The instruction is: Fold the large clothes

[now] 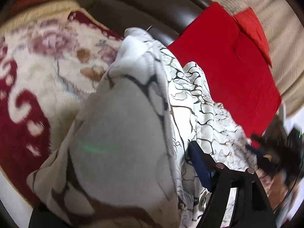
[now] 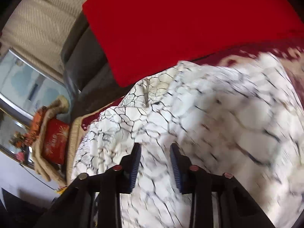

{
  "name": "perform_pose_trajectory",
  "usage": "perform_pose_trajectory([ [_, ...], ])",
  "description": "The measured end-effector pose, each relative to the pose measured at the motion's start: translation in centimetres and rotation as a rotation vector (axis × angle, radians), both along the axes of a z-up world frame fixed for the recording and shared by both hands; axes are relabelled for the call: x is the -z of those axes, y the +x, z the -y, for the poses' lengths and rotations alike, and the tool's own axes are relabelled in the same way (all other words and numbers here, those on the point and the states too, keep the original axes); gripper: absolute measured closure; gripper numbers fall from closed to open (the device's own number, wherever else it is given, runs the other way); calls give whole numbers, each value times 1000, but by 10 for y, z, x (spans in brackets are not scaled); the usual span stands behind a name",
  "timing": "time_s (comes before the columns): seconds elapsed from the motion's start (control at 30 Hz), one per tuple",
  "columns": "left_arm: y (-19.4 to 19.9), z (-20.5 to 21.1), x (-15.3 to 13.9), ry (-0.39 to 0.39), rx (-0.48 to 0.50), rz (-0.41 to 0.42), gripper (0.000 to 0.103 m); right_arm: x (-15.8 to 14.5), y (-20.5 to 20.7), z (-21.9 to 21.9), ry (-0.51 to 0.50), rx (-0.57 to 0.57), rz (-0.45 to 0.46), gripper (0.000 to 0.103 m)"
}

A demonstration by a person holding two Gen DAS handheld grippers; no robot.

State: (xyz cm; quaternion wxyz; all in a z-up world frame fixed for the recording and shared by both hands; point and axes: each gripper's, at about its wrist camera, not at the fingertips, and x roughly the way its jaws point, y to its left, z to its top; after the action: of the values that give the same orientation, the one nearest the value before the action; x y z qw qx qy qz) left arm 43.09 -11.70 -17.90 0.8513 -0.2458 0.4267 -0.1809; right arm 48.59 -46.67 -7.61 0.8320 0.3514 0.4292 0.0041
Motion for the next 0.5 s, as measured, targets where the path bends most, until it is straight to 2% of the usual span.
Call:
perform_pose_trajectory([
  [0.07,0,-2,1,-34,4,9,26,-1,-16,4,2,18,9,70],
  [0.13,-1,0,-1,-23,12,38,36,3,-30,5,-8,18,12,71],
  [0.17,-2,2,-2,-12,19,51,45,9,-33,4,-24,26,-1,71],
  [0.2,-2,3,-2,-12,25,59,53,18,-34,4,-24,31,-25,72],
  [0.23,-2,5,-2,-19,38,68,56,31,-32,5,-15,29,-60,75],
  [0.27,-3,6,-3,-16,42,75,61,44,-32,6,-19,26,-94,84],
  [0.3,-5,8,-6,1,46,91,64,51,-34,8,-57,37,-110,103],
  [0.33,-7,11,-9,25,56,112,67,56,-36,8,-94,41,-102,102],
  [0.4,-11,16,-17,70,73,154,74,55,-38,8,-89,45,-95,102],
  [0.5,-18,20,-29,88,93,202,79,56,-38,9,-92,43,-108,102],
])
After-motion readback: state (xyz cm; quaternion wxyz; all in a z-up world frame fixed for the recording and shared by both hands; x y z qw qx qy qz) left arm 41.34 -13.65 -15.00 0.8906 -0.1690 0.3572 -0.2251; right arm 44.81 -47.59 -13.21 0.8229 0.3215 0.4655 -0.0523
